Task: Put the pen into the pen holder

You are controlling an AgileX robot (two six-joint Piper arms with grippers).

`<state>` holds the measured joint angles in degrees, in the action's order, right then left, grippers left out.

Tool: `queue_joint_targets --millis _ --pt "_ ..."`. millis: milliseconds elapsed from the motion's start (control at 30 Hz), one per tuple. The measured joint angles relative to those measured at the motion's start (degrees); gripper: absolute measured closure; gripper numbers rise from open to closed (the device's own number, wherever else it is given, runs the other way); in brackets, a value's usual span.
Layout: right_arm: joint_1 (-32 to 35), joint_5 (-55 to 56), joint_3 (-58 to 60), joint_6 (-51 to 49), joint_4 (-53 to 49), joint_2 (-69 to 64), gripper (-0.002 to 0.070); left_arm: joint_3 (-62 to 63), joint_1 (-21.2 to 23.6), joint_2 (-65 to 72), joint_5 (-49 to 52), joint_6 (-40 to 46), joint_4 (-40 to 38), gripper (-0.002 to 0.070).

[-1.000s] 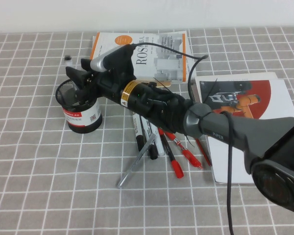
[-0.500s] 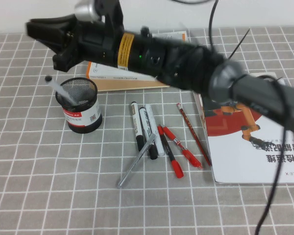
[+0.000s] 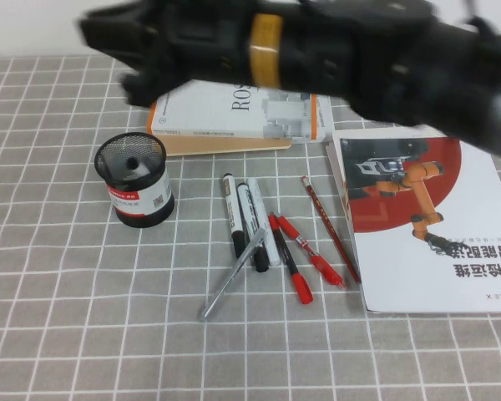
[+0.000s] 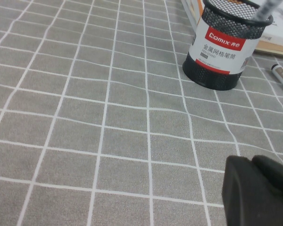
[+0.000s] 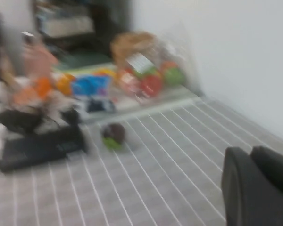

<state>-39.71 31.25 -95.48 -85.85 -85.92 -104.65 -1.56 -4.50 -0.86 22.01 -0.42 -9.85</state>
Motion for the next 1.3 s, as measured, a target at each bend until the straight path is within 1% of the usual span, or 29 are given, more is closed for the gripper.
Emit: queue_joint_targets --millis 167,333,433,500,633,733,900,1100,1300 --pt "0.0 -3.5 15.7 3.6 0.0 12.0 0.0687 0.0 0.0 0.0 0.0 0.0 0.0 0.068" --pt "0.0 -8.0 30.9 6.9 -0.9 28.1 0.0687 0.0 0.0 0.0 0.0 0.0 0.0 0.068" --pt "0.0 -12.7 38.3 7.1 -2.8 37.8 0.0688 0.0 0.0 0.0 0.0 0.0 0.0 0.068" --pt "0.0 -16.9 42.2 5.5 -3.1 44.1 0.0688 0.0 0.0 0.0 0.0 0.0 0.0 0.068" --pt "0.0 -28.2 52.3 2.3 -3.6 56.9 0.0688 0.0 0.0 0.0 0.0 0.0 0.0 0.068" --pt "0.0 -34.1 58.7 2.0 -3.6 66.1 0.0688 0.0 0.0 0.0 0.0 0.0 0.1 0.068" --pt "0.0 -39.1 66.4 2.0 -7.9 78.5 0.0688 0.0 0.0 0.0 0.0 0.0 0.1 0.068" --pt "0.0 -43.2 69.1 1.9 -8.8 81.5 0.0688 0.0 0.0 0.0 0.0 0.0 0.1 0.068" --pt "0.0 -42.2 70.5 2.4 -3.8 81.6 0.0688 0.0 0.0 0.0 0.0 0.0 0.1 0.068"
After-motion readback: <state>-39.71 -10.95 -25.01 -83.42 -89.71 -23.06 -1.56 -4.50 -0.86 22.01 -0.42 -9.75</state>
